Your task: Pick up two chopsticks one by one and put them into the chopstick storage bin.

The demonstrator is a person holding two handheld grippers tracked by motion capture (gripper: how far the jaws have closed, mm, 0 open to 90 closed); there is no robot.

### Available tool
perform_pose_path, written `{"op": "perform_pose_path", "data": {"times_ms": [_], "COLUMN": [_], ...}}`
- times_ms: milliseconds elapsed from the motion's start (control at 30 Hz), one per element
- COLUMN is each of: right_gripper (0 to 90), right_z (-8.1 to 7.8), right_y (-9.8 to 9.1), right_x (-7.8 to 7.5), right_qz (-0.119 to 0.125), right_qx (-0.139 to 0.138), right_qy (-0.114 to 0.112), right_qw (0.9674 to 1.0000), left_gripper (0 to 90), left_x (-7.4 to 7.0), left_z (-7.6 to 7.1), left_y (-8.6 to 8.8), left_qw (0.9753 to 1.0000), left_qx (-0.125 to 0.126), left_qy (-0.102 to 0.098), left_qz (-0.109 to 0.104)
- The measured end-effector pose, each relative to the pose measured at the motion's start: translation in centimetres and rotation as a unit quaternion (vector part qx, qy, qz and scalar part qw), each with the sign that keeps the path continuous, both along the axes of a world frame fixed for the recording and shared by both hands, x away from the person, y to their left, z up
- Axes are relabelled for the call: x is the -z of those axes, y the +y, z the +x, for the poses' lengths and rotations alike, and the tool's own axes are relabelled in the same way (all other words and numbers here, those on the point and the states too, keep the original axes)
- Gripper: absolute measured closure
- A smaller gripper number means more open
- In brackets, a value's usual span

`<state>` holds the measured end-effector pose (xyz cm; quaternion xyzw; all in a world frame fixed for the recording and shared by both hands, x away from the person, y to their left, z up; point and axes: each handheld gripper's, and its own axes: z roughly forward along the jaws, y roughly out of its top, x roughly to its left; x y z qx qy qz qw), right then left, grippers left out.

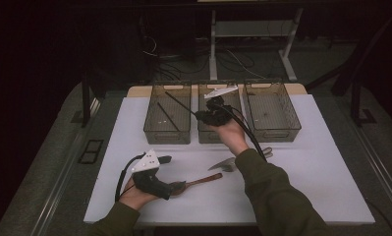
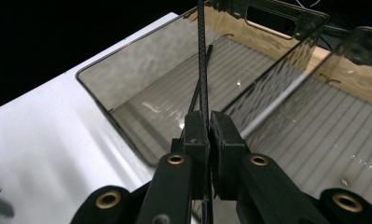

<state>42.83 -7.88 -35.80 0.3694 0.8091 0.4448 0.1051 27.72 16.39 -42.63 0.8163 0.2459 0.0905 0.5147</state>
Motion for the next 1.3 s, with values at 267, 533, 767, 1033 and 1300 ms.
{"op": "perform_pose_path", "data": {"times_ms": [267,533,767,1033,1300], "right_gripper": [84.7,84.7,84.5,83.9,75.9], "right_z": [1.8,3.9,5.2,5.2,4.9], "right_y": [2.8,5.3,7.0,8.4,8.5], "right_x": [0.4,0.8,1.5,2.1,1.9], "right_qz": [-0.013,-0.047,-0.065,-0.07,-0.056], "right_qx": [0.002,0.024,0.031,0.021,0.008], "right_qy": [0.012,0.027,0.04,0.046,0.048], "right_qw": [0.9998,0.9982,0.9966,0.9963,0.9972], "left_gripper": [0.0,0.0,0.0,0.0,0.0], "left_x": [0.0,0.0,-0.1,-0.2,-0.2], "left_z": [0.0,0.1,0.0,-0.1,-0.1], "left_y": [0.1,0.1,0.0,0.0,0.1], "left_qw": [1.0,1.0,1.0,1.0,1.0], "left_qx": [0.0,0.002,0.002,0.004,0.004], "left_qy": [0.002,0.001,0.002,0.002,0.001], "left_qz": [0.0,-0.004,-0.009,-0.008,-0.009]}}
